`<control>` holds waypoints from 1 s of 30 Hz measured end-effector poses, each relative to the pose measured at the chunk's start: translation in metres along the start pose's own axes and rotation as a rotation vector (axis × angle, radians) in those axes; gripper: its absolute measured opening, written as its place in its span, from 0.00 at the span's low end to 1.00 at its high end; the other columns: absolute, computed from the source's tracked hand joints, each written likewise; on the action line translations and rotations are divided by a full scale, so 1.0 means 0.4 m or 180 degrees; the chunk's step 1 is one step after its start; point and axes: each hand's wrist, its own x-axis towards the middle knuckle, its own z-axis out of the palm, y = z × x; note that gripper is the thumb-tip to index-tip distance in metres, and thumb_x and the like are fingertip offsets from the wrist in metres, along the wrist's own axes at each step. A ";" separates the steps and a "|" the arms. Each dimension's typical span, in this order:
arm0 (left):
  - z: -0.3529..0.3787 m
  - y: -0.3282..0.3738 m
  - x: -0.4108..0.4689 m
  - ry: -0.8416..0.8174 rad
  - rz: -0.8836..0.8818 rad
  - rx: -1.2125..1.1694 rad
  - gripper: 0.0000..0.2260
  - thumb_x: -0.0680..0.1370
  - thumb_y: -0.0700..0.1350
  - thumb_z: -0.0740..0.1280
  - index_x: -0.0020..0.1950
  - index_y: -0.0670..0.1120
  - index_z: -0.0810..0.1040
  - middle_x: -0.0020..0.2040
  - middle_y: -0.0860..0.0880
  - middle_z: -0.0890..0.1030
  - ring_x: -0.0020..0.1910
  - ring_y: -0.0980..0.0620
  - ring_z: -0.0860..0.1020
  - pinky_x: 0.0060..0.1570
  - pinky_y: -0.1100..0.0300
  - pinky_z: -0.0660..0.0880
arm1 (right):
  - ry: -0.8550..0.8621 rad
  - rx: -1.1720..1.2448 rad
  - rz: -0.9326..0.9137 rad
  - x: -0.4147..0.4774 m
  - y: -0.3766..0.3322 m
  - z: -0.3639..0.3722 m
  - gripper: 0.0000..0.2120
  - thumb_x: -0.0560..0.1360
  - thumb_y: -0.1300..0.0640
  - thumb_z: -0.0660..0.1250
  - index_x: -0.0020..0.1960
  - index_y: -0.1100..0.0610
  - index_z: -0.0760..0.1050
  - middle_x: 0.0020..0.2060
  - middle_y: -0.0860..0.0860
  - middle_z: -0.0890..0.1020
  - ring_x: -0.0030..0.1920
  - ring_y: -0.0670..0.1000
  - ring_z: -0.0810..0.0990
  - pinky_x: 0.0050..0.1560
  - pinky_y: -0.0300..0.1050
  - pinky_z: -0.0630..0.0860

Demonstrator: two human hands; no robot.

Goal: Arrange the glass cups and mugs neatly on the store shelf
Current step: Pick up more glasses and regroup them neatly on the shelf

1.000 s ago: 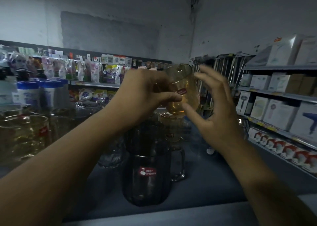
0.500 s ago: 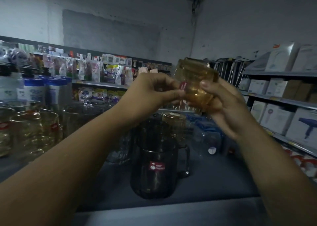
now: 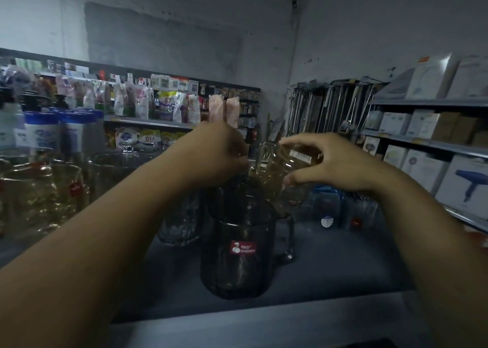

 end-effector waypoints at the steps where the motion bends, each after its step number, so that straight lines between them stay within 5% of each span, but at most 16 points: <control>1: 0.000 -0.001 0.001 -0.0019 0.0003 -0.0011 0.13 0.79 0.51 0.70 0.60 0.47 0.83 0.55 0.49 0.84 0.47 0.56 0.81 0.42 0.66 0.74 | -0.0113 -0.0066 0.0006 0.009 -0.001 0.003 0.35 0.64 0.45 0.81 0.69 0.44 0.76 0.58 0.41 0.81 0.55 0.42 0.80 0.62 0.49 0.78; 6: 0.000 -0.002 0.002 -0.0033 0.0006 0.0048 0.12 0.79 0.52 0.71 0.58 0.48 0.84 0.53 0.50 0.85 0.48 0.55 0.81 0.45 0.63 0.76 | -0.0546 -0.0329 0.0106 0.042 0.009 0.034 0.29 0.63 0.44 0.82 0.62 0.43 0.79 0.55 0.42 0.83 0.56 0.44 0.80 0.59 0.46 0.77; 12: 0.006 0.000 0.004 -0.0044 0.0038 0.0077 0.11 0.79 0.52 0.70 0.58 0.48 0.84 0.53 0.51 0.85 0.47 0.57 0.82 0.47 0.63 0.77 | -0.0505 -0.0607 0.0307 0.060 0.029 0.071 0.35 0.64 0.41 0.80 0.68 0.47 0.74 0.61 0.46 0.78 0.59 0.48 0.77 0.62 0.49 0.76; 21: 0.014 0.001 0.009 0.0064 0.0198 0.0211 0.08 0.79 0.51 0.69 0.54 0.51 0.84 0.48 0.55 0.84 0.40 0.65 0.78 0.38 0.70 0.71 | -0.0539 -0.0544 0.0383 0.052 0.062 0.084 0.39 0.52 0.21 0.71 0.58 0.36 0.70 0.60 0.46 0.77 0.60 0.50 0.75 0.63 0.56 0.75; 25: 0.015 0.001 0.009 -0.0044 0.0213 0.0346 0.10 0.79 0.53 0.69 0.56 0.51 0.84 0.49 0.55 0.84 0.42 0.65 0.78 0.38 0.71 0.71 | -0.0377 -0.0500 0.0134 0.018 0.073 0.061 0.41 0.56 0.24 0.71 0.65 0.37 0.72 0.59 0.38 0.74 0.64 0.46 0.68 0.66 0.52 0.71; 30: 0.013 0.018 0.000 -0.0372 0.0400 0.0383 0.15 0.77 0.56 0.69 0.61 0.53 0.82 0.56 0.57 0.83 0.50 0.62 0.81 0.46 0.68 0.76 | -0.0352 -0.0097 0.0062 0.001 0.103 0.039 0.47 0.58 0.27 0.73 0.73 0.42 0.68 0.71 0.39 0.71 0.70 0.44 0.71 0.69 0.46 0.70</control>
